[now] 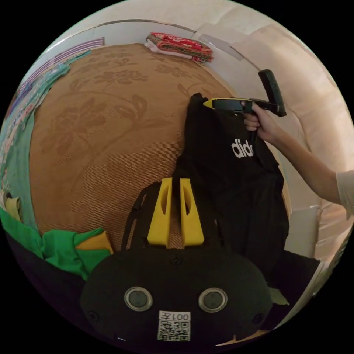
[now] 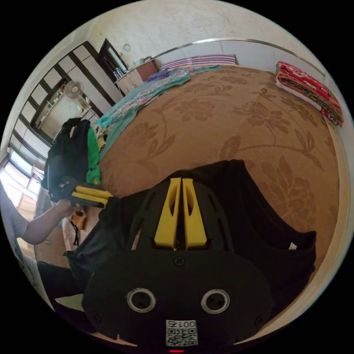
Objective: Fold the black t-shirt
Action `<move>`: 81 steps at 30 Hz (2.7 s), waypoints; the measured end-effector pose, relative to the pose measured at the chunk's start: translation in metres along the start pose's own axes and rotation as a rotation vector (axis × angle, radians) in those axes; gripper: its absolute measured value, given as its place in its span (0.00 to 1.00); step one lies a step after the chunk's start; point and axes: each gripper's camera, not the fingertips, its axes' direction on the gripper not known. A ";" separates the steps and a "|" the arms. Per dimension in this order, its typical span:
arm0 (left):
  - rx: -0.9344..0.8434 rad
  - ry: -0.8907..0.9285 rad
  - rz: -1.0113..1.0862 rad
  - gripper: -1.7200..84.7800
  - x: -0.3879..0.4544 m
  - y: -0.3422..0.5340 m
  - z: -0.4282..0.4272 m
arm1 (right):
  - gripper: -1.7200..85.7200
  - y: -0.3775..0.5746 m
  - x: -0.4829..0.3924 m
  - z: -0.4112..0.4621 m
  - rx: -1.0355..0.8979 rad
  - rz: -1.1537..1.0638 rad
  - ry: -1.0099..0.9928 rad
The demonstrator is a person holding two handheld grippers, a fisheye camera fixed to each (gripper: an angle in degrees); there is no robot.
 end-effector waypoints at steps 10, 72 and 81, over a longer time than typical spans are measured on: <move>0.084 -0.095 -0.147 0.01 0.013 0.020 0.014 | 0.02 -0.066 0.025 0.053 -0.084 -0.128 0.115; -0.032 -0.195 -0.185 0.08 0.095 0.188 0.076 | 0.09 0.317 0.186 0.374 -0.070 -0.110 0.222; -0.312 -0.029 0.013 0.08 0.174 0.293 0.068 | 0.15 0.694 0.107 0.356 -0.293 0.104 0.384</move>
